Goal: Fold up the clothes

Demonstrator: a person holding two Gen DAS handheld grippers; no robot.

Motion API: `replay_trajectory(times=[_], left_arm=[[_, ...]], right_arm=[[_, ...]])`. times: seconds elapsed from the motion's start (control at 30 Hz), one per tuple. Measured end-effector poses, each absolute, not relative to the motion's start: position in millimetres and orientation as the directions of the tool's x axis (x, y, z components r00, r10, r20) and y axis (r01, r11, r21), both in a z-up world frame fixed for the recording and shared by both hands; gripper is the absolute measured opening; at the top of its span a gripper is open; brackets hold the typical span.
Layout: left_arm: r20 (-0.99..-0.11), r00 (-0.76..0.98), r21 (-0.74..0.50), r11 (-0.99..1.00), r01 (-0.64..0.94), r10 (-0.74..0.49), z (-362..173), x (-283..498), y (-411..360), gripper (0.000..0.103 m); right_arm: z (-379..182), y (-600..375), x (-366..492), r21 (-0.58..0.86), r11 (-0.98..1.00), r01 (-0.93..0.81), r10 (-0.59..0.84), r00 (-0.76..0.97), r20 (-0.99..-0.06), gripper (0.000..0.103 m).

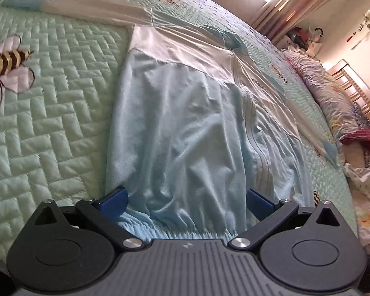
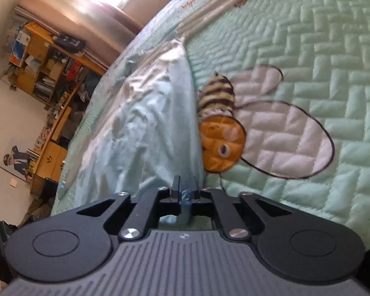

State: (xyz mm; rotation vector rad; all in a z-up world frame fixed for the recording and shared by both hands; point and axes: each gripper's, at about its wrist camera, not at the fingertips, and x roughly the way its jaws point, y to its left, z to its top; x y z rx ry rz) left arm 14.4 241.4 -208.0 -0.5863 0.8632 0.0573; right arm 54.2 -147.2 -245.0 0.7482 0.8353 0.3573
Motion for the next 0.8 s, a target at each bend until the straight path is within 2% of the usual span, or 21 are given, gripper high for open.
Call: replay_trajectory(times=[0.07,0.17,0.3,0.43,0.53,0.67,0.73,0.8], left_arm=[[-0.728,0.667,-0.439,0.856,-0.273,-0.161,-199,12,237,0.102],[-0.698,0.691,-0.443,0.871,-0.212,-0.187,-183,10,225,0.102],[-0.657,0.68,-0.512,0.855,-0.084,-0.327,-178,18,204,0.102],[-0.713,0.614,-0.502,0.858,-0.111,-0.338,-203,49,196,0.102],[-0.743,0.608,-0.47,0.865,-0.176,-0.28,-215,73,204,0.102],[-0.755,0.624,-0.417,0.882,-0.219,-0.202,-212,88,220,0.102],[-0.748,0.629,-0.434,0.873,-0.222,-0.211,-211,85,226,0.102],[-0.738,0.635,-0.463,0.856,-0.229,-0.229,-211,77,231,0.102]], right_arm=[[-232,-140,58,0.723,0.686,-0.082,0.598,0.629,-0.496,0.019],[-217,-112,70,0.726,0.653,-0.214,0.689,0.566,-0.453,0.022],[-213,-68,91,0.736,0.59,-0.331,0.791,0.417,-0.447,0.022],[-235,-35,130,0.727,0.612,-0.313,0.787,0.33,-0.521,0.021],[-251,-22,165,0.699,0.666,-0.261,0.74,0.353,-0.573,0.0],[-253,-30,188,0.743,0.644,-0.181,0.729,0.438,-0.525,0.001],[-250,-34,187,0.766,0.619,-0.173,0.743,0.445,-0.5,0.008],[-241,-37,175,0.791,0.568,-0.229,0.79,0.423,-0.444,0.008]])
